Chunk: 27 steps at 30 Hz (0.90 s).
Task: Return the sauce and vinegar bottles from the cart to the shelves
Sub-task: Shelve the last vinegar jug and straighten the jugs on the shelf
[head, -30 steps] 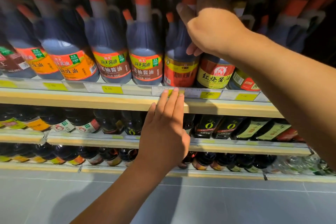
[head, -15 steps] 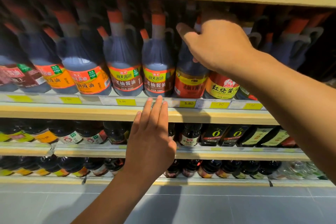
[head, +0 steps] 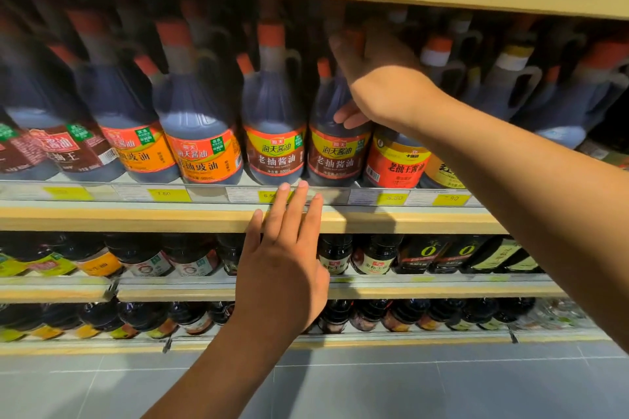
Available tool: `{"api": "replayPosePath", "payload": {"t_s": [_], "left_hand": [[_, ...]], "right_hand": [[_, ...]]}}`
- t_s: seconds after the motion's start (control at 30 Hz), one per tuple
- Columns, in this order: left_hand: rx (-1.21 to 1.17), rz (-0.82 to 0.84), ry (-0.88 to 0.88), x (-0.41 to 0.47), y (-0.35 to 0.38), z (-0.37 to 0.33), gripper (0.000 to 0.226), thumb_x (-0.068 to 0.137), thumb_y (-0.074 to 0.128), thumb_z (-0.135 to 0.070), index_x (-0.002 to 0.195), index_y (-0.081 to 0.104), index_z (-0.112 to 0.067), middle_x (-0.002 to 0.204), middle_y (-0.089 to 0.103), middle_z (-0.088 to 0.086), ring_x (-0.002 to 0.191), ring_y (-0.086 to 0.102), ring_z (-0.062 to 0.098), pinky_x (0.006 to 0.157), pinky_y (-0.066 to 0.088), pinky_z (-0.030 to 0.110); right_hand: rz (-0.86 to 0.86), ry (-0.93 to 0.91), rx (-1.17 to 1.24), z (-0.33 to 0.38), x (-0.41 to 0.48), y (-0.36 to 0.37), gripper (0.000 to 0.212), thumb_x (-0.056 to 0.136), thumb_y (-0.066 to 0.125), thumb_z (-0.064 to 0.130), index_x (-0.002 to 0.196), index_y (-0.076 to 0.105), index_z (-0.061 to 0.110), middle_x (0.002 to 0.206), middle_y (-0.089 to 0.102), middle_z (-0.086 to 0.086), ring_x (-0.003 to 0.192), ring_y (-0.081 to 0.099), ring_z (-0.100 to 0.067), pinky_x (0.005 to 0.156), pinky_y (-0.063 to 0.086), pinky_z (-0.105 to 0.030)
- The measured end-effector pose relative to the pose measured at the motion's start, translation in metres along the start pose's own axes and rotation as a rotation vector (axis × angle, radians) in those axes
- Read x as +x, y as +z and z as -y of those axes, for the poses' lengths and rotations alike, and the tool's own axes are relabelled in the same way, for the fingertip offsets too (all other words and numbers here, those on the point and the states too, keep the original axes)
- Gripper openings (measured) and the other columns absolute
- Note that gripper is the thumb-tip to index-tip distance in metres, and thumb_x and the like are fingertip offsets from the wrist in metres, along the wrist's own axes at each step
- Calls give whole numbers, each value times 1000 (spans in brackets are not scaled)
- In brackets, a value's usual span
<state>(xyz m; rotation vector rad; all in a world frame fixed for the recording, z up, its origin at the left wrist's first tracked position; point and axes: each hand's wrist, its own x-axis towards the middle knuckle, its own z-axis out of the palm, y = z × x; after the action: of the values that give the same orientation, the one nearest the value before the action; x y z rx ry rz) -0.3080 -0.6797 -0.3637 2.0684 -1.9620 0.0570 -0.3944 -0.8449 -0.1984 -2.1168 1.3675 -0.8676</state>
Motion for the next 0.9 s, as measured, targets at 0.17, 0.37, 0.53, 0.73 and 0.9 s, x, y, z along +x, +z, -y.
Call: {"api": "replayPosePath", "payload": {"t_s": [0.17, 0.37, 0.53, 0.73, 0.9], "left_hand": [[-18, -2, -7, 0, 2, 0, 85, 73, 60, -32, 153, 36, -15, 168, 17, 5, 156, 10, 25, 117, 30, 52], [-6, -7, 20, 1, 2, 2, 82, 73, 60, -30, 151, 41, -12, 167, 21, 9, 155, 14, 29, 113, 34, 54], [2, 3, 21, 1, 3, 3, 80, 73, 59, -29, 150, 42, -11, 167, 20, 9, 155, 14, 29, 112, 34, 55], [-16, -25, 35, -1, 4, 4, 77, 71, 59, -27, 146, 47, -13, 167, 20, 7, 156, 13, 28, 113, 32, 56], [-3, -36, 31, -3, 2, 5, 69, 70, 60, -31, 137, 52, -17, 168, 18, 6, 156, 10, 26, 116, 30, 55]], "right_hand": [[-66, -12, -93, -1, 2, 8, 38, 105, 40, 44, 122, 44, 10, 90, 71, -12, 53, 72, -26, 56, 62, -45], [-106, -66, -239, -2, 4, 12, 44, 105, 34, 45, 123, 45, 6, 94, 69, -19, 84, 70, -41, 78, 57, -51], [-115, -120, -276, -5, 1, 9, 44, 106, 34, 44, 121, 46, 5, 92, 68, -17, 83, 69, -40, 79, 55, -47], [-101, -127, -224, -4, -5, 8, 44, 105, 37, 45, 118, 46, 4, 89, 70, -21, 77, 70, -41, 73, 57, -50], [-29, -25, -189, 11, -15, 2, 46, 101, 44, 52, 112, 56, 9, 86, 74, -13, 74, 74, -29, 74, 61, -43]]}}
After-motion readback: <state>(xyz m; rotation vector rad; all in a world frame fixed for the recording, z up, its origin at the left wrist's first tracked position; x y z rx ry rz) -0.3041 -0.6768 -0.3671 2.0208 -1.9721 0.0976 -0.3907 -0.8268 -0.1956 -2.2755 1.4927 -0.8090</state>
